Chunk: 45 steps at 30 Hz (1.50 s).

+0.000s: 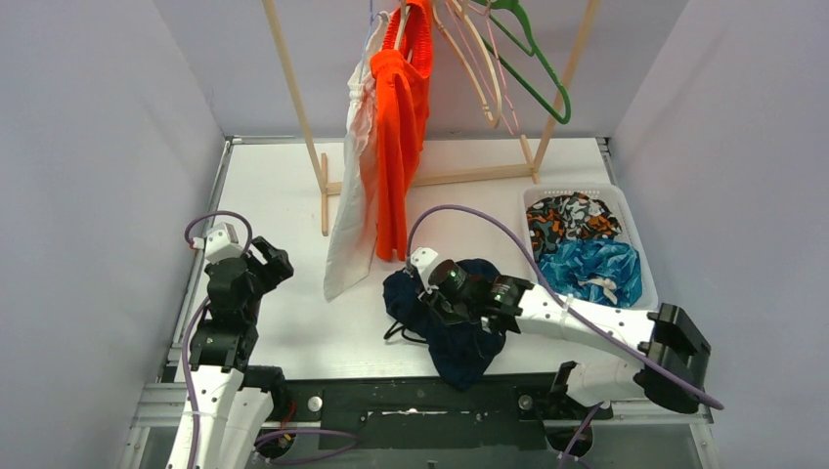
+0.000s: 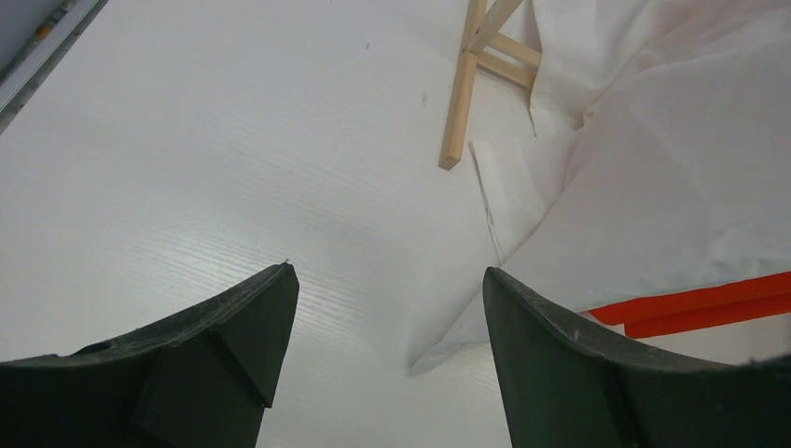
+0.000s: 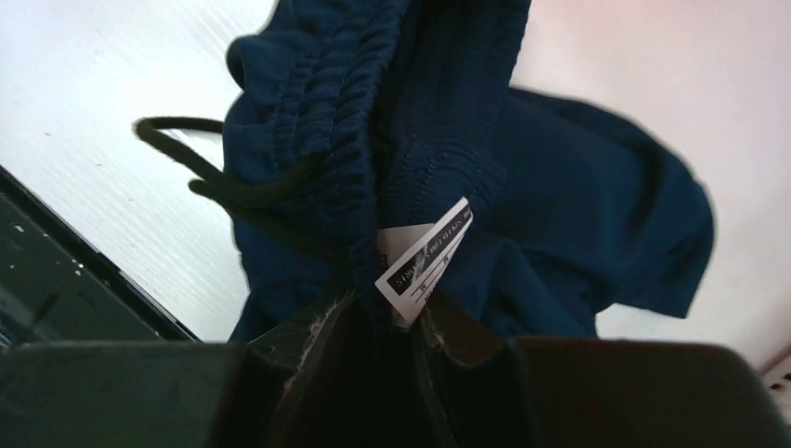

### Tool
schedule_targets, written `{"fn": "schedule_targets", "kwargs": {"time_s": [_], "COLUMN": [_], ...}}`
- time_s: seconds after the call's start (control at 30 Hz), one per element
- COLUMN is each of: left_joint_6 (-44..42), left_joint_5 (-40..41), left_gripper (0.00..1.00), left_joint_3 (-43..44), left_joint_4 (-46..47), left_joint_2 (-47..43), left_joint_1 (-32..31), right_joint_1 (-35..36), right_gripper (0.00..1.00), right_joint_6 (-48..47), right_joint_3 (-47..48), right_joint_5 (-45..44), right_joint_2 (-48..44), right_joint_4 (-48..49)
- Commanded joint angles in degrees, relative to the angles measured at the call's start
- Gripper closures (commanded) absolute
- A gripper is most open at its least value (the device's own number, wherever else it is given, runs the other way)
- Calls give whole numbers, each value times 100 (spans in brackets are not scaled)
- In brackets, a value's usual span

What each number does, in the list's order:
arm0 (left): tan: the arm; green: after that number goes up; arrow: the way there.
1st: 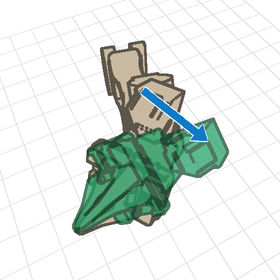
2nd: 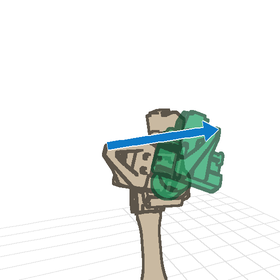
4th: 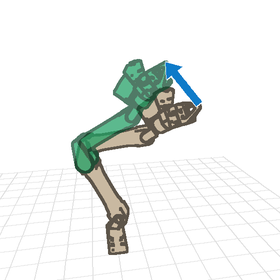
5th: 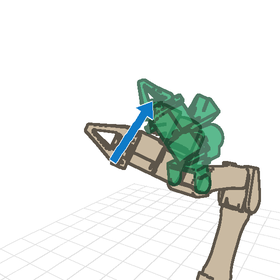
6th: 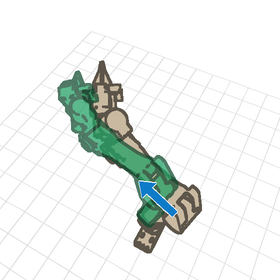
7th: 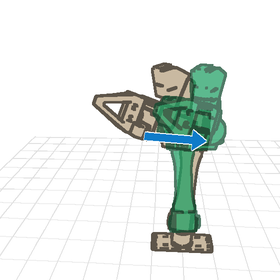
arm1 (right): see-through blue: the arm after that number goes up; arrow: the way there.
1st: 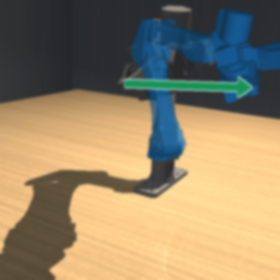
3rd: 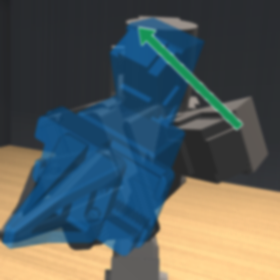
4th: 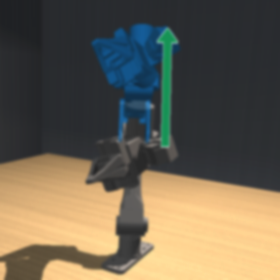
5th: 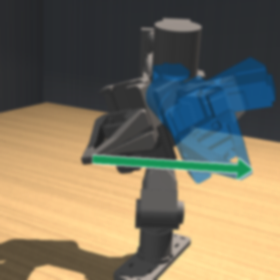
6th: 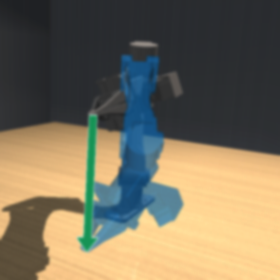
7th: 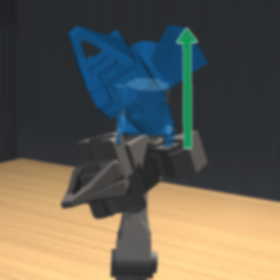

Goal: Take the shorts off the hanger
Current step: Adjust the shorts at the center of the board.

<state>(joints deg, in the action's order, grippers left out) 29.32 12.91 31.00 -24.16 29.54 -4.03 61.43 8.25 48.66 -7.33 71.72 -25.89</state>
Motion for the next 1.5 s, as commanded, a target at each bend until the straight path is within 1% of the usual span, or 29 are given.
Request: {"fn": "schedule_targets", "kwargs": {"time_s": [0.0,0.03,0.07,0.1,0.13,0.17,0.2,0.27,0.3,0.33,0.43,0.53,0.57,0.6,0.63,0.67,0.73,0.83,0.97,1.03,1.13,1.2,1.23,1.27,1.3,1.33,1.4,1.43,1.47], "left_joint_6": [-93,-93,-93,-93,-95,-101,-102,-100,-102,-102,-115,-113,-111,-111,-117,-112,-106,-102,-102,-102,-102,-102,-102,-102,-102,-102,-102,-102,-102], "left_joint_5": [-95,-102,-106,-116,-120,-124,-129,-130,-135,-146,-165,-167,-166,-155,-145,-140,-131,-130,-129,-135,-131,-129,-130,-130,-130,-128,-135,-138,-143], "left_gripper": [28,28,28,28,28,28,28,28,28,28,28,28,28,28,28,28,28,28,28,28,28,28,28,28,28,28,28,28,28], "left_joint_3": [136,135,134,136,134,129,130,126,118,110,108,108,103,96,97,83,77,72,81,88,91,95,93,90,90,90,82,81,81], "left_joint_4": [298,298,296,293,305,305,301,303,306,317,332,322,330,343,358,359,368,379,362,351,330,332,326,332,333,332,335,339,344], "left_joint_2": [3,22,25,29,14,2,-14,-10,-10,-12,-28,-45,-45,-50,-45,-40,-44,-41,-19,-12,-10,-17,-13,-19,-23,-21,-19,-23,-24], "left_joint_1": [26,28,28,31,34,31,33,34,34,39,34,34,34,34,34,34,35,41,36,34,34,34,34,34,34,34,34,34,34], "right_joint_1": [-526,-619,-658,-667,-669,-676,-683,-723,-764,-811,-1049,-1481,-1634,-1710,-1683,-1552,-1275,-1271,-1272,-1260,-1229,-1155,-1137,-1126,-1123,-1124,-1133,-1133,-1138], "right_gripper": [86,79,65,56,49,38,24,10,7,1,2,2,2,3,2,2,2,2,2,2,2,8,16,24,35,55,69,81,84], "right_joint_6": [380,407,425,445,442,433,436,440,459,480,506,720,861,845,620,518,519,621,625,634,662,636,591,557,554,561,575,565,564], "right_joint_3": [521,574,605,604,582,559,538,488,440,389,222,92,52,32,29,40,83,220,320,429,664,701,691,699,726,750,748,719,689], "right_joint_5": [997,1029,1017,935,884,837,800,747,743,742,705,843,1074,1532,1882,1994,1655,1498,1362,1080,915,1043,1167,1224,1212,1185,1080,1052,993], "right_joint_2": [454,573,659,700,703,674,632,514,442,370,224,273,357,476,684,842,1126,1503,1867,2199,2714,2753,2698,2581,2462,2330,2034,1892,1730], "right_joint_4": [-525,-582,-629,-651,-643,-610,-572,-388,-285,-164,172,402,402,320,161,-57,-368,-526,-375,-588,-999,-953,-871,-794,-755,-734,-661,-611,-557]}}
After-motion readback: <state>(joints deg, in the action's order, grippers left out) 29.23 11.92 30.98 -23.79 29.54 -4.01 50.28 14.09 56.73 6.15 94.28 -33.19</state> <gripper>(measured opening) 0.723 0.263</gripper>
